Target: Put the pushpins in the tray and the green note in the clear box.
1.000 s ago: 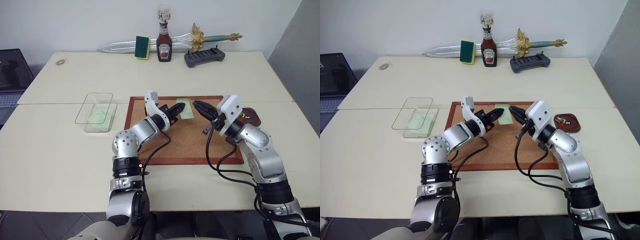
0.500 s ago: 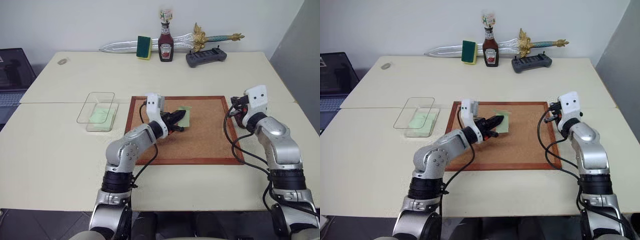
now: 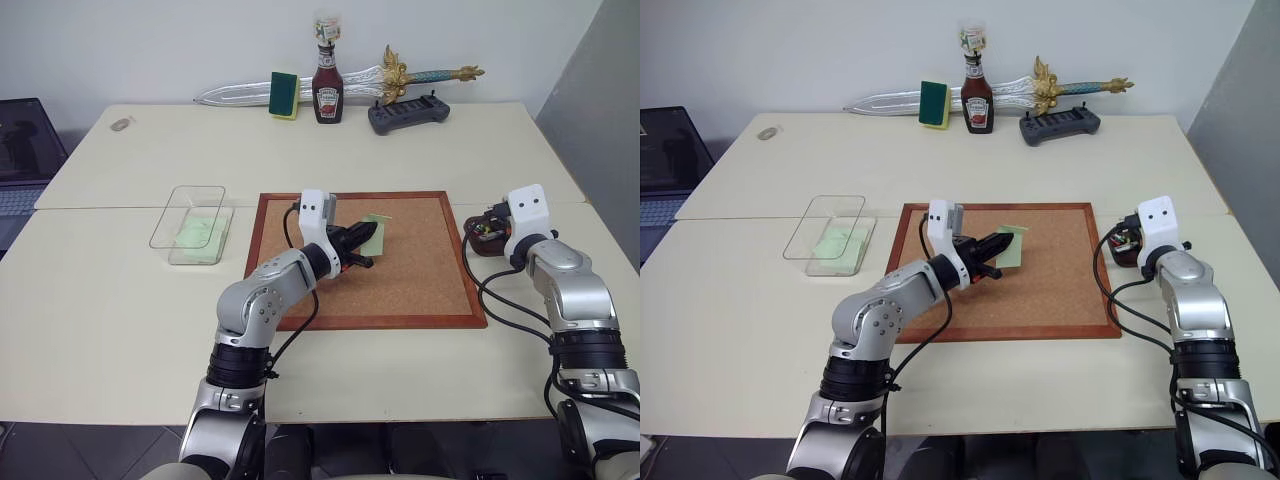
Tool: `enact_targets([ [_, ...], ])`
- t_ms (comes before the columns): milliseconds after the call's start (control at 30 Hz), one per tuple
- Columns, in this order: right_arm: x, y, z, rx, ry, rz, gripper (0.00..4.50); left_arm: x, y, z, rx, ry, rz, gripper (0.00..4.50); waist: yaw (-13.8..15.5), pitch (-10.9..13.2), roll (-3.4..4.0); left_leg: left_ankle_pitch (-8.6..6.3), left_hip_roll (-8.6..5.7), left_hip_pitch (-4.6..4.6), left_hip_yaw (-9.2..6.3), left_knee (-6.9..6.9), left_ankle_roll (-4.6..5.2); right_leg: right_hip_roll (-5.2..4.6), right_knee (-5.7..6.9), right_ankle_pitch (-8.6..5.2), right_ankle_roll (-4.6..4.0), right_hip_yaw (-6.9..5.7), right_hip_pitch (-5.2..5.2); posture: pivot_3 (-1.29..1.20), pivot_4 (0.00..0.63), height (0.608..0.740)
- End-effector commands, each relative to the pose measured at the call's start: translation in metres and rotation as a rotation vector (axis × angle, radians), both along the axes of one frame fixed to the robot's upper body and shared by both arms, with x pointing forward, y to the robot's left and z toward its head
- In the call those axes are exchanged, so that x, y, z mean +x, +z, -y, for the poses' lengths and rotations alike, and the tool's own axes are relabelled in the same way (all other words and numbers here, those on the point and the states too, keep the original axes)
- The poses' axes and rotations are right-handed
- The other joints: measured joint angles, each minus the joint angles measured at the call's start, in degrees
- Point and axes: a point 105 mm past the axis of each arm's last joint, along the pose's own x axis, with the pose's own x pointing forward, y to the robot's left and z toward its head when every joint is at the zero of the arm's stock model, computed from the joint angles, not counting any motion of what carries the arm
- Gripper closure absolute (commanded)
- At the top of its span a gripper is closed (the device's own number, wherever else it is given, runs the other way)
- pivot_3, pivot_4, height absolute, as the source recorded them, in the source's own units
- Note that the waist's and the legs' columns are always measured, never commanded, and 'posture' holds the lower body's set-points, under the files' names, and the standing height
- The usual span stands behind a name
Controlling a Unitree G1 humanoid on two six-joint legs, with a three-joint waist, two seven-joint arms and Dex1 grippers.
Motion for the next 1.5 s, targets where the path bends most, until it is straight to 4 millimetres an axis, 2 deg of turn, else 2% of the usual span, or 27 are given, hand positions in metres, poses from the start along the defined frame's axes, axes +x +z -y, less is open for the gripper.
enact_targets([
  [33,-0.001,0.015,0.004,-0.008,-0.017,0.053,4.5,-0.001,0.014,0.002,-0.023,-0.011,0.063,4.48,0.0,0.0,0.0,0.0,0.0,0.0,0.0,0.0,0.0,0.0,0.0,0.0,0.0,0.0,0.0,0.0,0.15,0.74],
  [433,0.003,0.007,0.011,0.01,-0.036,0.023,4.5,0.0,0.014,0.0,-0.012,-0.004,0.067,4.48,0.0,0.0,0.0,0.0,0.0,0.0,0.0,0.0,0.0,0.0,0.0,0.0,0.0,0.0,0.0,0.0,0.15,0.74],
  [500,0.003,0.007,0.01,0.016,-0.033,0.022,4.03,0.0,0.013,0.0,-0.011,-0.002,0.066,4.5,0.0,0.0,0.0,0.0,0.0,0.0,0.01,0.0,0.0,0.0,0.0,0.0,0.0,0.0,0.0,0.0,0.15,0.74],
  [533,0.003,0.007,0.01,0.021,-0.034,0.025,3.95,0.0,0.013,0.0,-0.011,-0.002,0.066,4.5,0.0,0.0,0.0,0.0,0.0,0.0,0.0,0.0,0.0,0.0,0.0,0.0,0.0,0.0,0.0,0.0,0.15,0.74],
  [767,0.004,0.005,0.009,0.048,-0.03,0.017,2.29,0.001,0.013,0.0,-0.011,0.002,0.068,4.5,0.01,0.0,0.0,0.0,0.0,0.0,0.01,0.0,0.0,0.0,0.0,0.0,0.0,0.0,0.0,0.0,0.15,0.74],
  [1067,0.003,0.015,0.009,0.067,-0.025,0.052,2.29,0.001,0.013,0.0,-0.012,0.001,0.067,4.5,0.0,0.0,0.0,0.0,0.0,0.0,0.01,0.0,0.0,0.0,0.0,0.0,0.0,0.0,0.0,0.0,0.15,0.74],
  [1400,0.0,0.039,0.011,0.102,-0.038,0.153,2.29,0.0,0.013,-0.001,-0.009,-0.001,0.071,4.5,0.01,0.0,0.0,0.0,0.01,0.0,0.0,0.0,0.0,0.0,0.0,0.0,0.0,0.0,0.0,0.0,0.15,0.74],
  [1500,-0.001,0.042,0.006,0.101,-0.002,0.164,2.29,0.0,0.013,-0.001,-0.009,0.0,0.072,4.5,0.02,0.0,0.0,0.0,0.0,0.0,0.0,0.0,0.0,0.0,0.0,0.0,0.0,0.0,0.0,0.0,0.15,0.74],
])
